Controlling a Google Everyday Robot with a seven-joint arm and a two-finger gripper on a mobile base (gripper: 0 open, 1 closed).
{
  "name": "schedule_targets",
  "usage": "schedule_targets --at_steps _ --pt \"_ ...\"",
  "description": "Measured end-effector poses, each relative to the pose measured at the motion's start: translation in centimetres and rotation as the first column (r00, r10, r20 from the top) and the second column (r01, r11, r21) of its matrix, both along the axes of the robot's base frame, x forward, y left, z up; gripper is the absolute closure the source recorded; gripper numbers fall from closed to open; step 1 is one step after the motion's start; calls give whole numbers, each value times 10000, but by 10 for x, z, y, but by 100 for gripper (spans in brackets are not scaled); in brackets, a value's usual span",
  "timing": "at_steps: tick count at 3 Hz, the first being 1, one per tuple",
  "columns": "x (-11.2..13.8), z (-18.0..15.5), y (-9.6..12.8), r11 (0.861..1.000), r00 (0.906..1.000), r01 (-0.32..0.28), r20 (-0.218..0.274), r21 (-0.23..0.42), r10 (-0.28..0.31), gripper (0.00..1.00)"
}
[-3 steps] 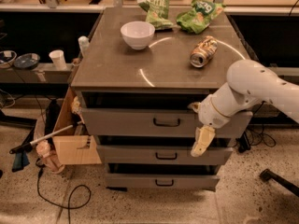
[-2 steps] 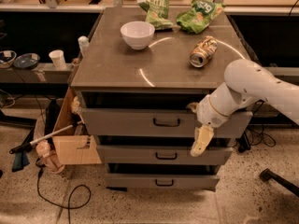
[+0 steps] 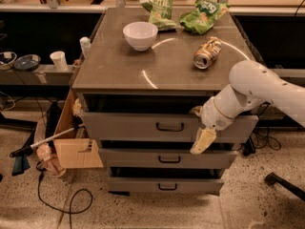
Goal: Open top drawer
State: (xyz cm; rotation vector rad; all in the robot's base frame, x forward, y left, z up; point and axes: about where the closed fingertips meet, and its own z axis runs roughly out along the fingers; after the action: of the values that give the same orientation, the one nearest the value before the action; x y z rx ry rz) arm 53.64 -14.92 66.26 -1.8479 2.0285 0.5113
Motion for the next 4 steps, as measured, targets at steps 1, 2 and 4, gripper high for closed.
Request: schedule_targets --at_steps 1,2,4 --pt "0 0 0 10000 10000 0 0 0 0 48" --pt "0 0 0 10000 10000 -1 -1 0 1 79" --pt "-6 -1 0 10000 10000 16 -43 -6 -16 100"
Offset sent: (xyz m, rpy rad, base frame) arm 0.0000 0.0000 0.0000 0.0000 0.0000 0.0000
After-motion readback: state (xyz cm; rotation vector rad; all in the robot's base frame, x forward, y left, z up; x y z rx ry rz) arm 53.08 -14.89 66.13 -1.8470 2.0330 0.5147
